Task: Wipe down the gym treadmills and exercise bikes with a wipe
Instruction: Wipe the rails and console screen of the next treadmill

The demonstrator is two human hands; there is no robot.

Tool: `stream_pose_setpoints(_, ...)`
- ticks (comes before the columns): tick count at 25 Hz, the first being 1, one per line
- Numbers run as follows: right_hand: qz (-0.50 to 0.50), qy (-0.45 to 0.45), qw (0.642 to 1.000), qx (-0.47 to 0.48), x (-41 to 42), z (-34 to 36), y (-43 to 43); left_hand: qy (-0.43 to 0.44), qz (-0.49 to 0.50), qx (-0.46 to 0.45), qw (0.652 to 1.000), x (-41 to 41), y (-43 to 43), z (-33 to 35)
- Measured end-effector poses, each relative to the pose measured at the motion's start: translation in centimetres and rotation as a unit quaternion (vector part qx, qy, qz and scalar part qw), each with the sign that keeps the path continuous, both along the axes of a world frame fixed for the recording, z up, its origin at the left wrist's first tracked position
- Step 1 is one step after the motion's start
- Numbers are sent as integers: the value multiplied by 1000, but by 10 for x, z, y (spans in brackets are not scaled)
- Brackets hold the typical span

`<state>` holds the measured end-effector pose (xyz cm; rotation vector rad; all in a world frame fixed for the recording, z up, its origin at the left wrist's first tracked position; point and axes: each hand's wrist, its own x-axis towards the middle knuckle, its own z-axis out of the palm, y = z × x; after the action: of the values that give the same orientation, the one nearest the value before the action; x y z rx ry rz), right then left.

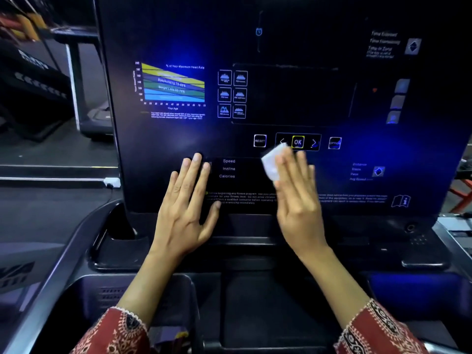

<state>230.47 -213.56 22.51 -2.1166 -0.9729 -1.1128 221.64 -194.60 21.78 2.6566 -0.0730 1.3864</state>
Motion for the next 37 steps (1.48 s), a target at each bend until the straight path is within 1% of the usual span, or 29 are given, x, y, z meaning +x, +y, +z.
stream_pose_setpoints(1, -9, 32, 998, 45, -4, -3, 0, 2, 0, -1, 1000, -2, 0, -3)
stream_pose_setpoints(2, 0, 41, 998, 44, -11, -6, 5, 3, 0, -2, 1000, -5, -1, -7)
stream_pose_setpoints(3, 29, 25, 999, -3, -18, -11, 10, 6, -1, -5, 1000, -7, -2, -11)
stream_pose_setpoints(4, 70, -12, 994, -81, -22, -18, 11, 9, -2, -8, 1000, -8, -3, -15)
stream_pose_setpoints(5, 103, -49, 981, -156, -22, -22, 7, 11, -4, -11, 1000, -10, -4, -17)
stream_pose_setpoints(6, 114, -69, 971, -199, -18, -22, -2, 13, -3, -11, 1000, -11, -5, -20)
stream_pose_setpoints(7, 99, -69, 971, -207, -14, -22, -14, 16, -1, -11, 1000, -13, -6, -22)
stream_pose_setpoints(8, 75, -48, 979, -185, -11, -22, -26, 19, 0, -10, 1000, -15, -6, -24)
stream_pose_setpoints(10, 41, 24, 993, -106, -12, -26, -42, 27, 0, -11, 1000, -19, -8, -30)
stream_pose_setpoints(11, 42, 43, 995, -84, -17, -29, -42, 30, -1, -12, 999, -20, -9, -31)
stream_pose_setpoints(12, 52, 48, 994, -85, -22, -31, -36, 32, 0, -16, 999, -20, -11, -33)
stream_pose_setpoints(15, 116, 25, 978, -169, -29, -32, -17, 35, 1, -31, 999, -17, -18, -33)
stream_pose_setpoints(17, 146, 26, 967, -208, -27, -26, -20, 36, -9, -18, 999, -14, -26, -31)
stream_pose_setpoints(19, 145, 16, 965, -220, -18, -24, -44, 42, -28, -1, 999, -10, -39, -28)
stream_pose_setpoints(20, 126, 11, 967, -220, -12, -27, -63, 45, -36, 7, 998, -7, -46, -26)
stream_pose_setpoints(22, 59, 19, 981, -183, 3, -37, -109, 49, -49, 23, 997, 1, -61, -22)
stream_pose_setpoints(24, -23, 62, 994, -85, 11, -45, -147, 58, -55, 37, 996, 8, -76, -19)
stream_pose_setpoints(25, -52, 86, 994, -33, 12, -50, -159, 64, -59, 43, 995, 11, -85, -18)
stream_pose_setpoints(26, -58, 98, 993, -7, 12, -54, -165, 68, -64, 50, 994, 15, -94, -18)
stream_pose_setpoints(27, -41, 98, 994, -14, 12, -55, -166, 72, -70, 57, 993, 18, -102, -18)
stream_pose_setpoints(29, 3, 71, 993, -93, 13, -53, -172, 77, -83, 72, 991, 26, -118, -17)
stream_pose_setpoints(30, 0, 54, 991, -124, 19, -50, -180, 77, -87, 76, 990, 29, -126, -16)
stream_pose_setpoints(31, -27, 50, 991, -118, 25, -49, -193, 78, -92, 78, 990, 34, -136, -15)
stream_pose_setpoints(32, -68, 66, 993, -69, 30, -51, -206, 81, -93, 78, 989, 38, -145, -15)
stream_pose_setpoints(33, -102, 104, 989, 10, 33, -52, -215, 85, -92, 78, 989, 42, -154, -15)
stream_pose_setpoints(34, -123, 133, 981, 67, 33, -56, -221, 87, -92, 78, 989, 45, -164, -15)
stream_pose_setpoints(35, -125, 143, 978, 81, 31, -60, -221, 90, -91, 79, 989, 49, -173, -15)
stream_pose_setpoints(36, -108, 138, 983, 61, 27, -65, -220, 92, -90, 81, 988, 52, -182, -17)
stream_pose_setpoints(37, -84, 119, 989, 16, 24, -70, -220, 93, -89, 81, 988, 54, -188, -18)
